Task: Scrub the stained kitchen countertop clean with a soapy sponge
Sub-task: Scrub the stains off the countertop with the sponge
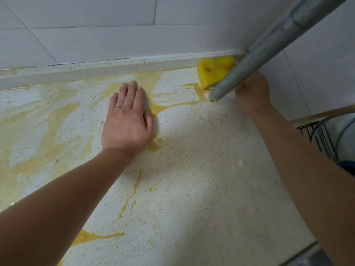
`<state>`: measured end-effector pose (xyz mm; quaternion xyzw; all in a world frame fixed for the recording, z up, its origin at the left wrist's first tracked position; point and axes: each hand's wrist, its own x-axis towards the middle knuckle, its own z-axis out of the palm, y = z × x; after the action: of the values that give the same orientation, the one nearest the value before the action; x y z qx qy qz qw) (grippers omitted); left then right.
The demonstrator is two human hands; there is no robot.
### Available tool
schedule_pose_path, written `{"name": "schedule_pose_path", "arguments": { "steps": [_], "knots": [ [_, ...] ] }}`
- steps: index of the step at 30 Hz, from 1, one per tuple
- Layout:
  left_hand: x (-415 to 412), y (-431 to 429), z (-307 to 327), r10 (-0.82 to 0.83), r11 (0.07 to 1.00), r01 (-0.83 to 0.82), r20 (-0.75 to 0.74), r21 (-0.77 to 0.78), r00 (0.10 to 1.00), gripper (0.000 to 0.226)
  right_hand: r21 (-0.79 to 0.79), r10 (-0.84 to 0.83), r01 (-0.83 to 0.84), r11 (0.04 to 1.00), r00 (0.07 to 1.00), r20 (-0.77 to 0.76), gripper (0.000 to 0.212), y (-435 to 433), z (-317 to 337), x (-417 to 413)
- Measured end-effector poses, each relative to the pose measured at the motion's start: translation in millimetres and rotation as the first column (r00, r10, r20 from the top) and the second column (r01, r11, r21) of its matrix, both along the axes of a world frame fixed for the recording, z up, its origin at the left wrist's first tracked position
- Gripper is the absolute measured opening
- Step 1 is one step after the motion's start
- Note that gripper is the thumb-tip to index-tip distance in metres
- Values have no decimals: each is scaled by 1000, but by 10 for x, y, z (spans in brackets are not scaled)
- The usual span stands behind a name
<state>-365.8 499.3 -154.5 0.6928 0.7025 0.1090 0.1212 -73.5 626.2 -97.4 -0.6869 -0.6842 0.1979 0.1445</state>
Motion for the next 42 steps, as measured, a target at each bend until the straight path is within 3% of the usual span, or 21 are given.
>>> {"name": "schedule_pose_path", "arguments": {
  "steps": [2, 4, 6, 8, 9, 11, 13, 16, 20, 25, 30, 34, 38, 42],
  "knots": [
    [-1, 5, 16, -5, 1000, 5, -1, -2, 1000, 65, 18, -186, 188, 982, 947, 261, 30, -364, 119, -93],
    [-5, 7, 23, -7, 1000, 7, -5, -7, 1000, 65, -27, -47, 58, 998, 946, 322, 23, -814, 271, -460],
    [-4, 6, 18, -7, 1000, 7, -17, -9, 1000, 65, 16, 113, -120, 993, 967, 228, 23, -1035, 377, -954],
    [1, 10, 17, -10, 1000, 10, -18, -12, 1000, 65, 57, 168, -194, 979, 937, 306, 27, -802, 407, -1289],
    [-4, 10, 19, -11, 1000, 10, -18, -14, 1000, 65, 2, 147, -161, 987, 902, 406, 33, -578, 388, -1416],
    [-9, 10, 16, -14, 1000, 13, -20, -17, 1000, 66, -228, 71, 83, 970, 800, 595, 57, -86, 353, -1553],
    [-12, 14, 16, -17, 1000, 17, -23, -21, 1000, 66, -392, 124, 203, 897, 736, 665, 52, 217, 378, -1549],
    [-11, 22, 13, -26, 999, 26, -28, -20, 999, 67, -492, 245, 135, 860, 738, 629, 19, 322, 457, -1409],
    [-21, 18, 2, -30, 999, 29, -30, -25, 999, 68, -466, 290, 60, 883, 711, 640, 27, 384, 321, -1345],
    [-18, 26, 3, -32, 999, 31, -38, -21, 999, 68, -406, 257, 40, 913, 717, 648, 8, 407, 110, -1387],
    [-12, 22, 8, -27, 999, 26, -40, -26, 999, 68, -407, 301, -14, 913, 695, 653, 25, 227, 2, -1514],
    [2, 21, 20, -18, 1000, 17, -30, -25, 999, 68, -365, 354, -106, 925, 592, 724, 57, -78, -127, -1667],
    [-14, 25, 4, -12, 1000, 11, -29, -23, 999, 69, -191, 413, -390, 901, 633, 655, 49, -459, -41, -1707],
    [7, 26, 15, -18, 1000, 17, -32, -23, 999, 69, -113, 288, -283, 952, 713, 640, 38, -337, 160, -1553]
  ]
}}
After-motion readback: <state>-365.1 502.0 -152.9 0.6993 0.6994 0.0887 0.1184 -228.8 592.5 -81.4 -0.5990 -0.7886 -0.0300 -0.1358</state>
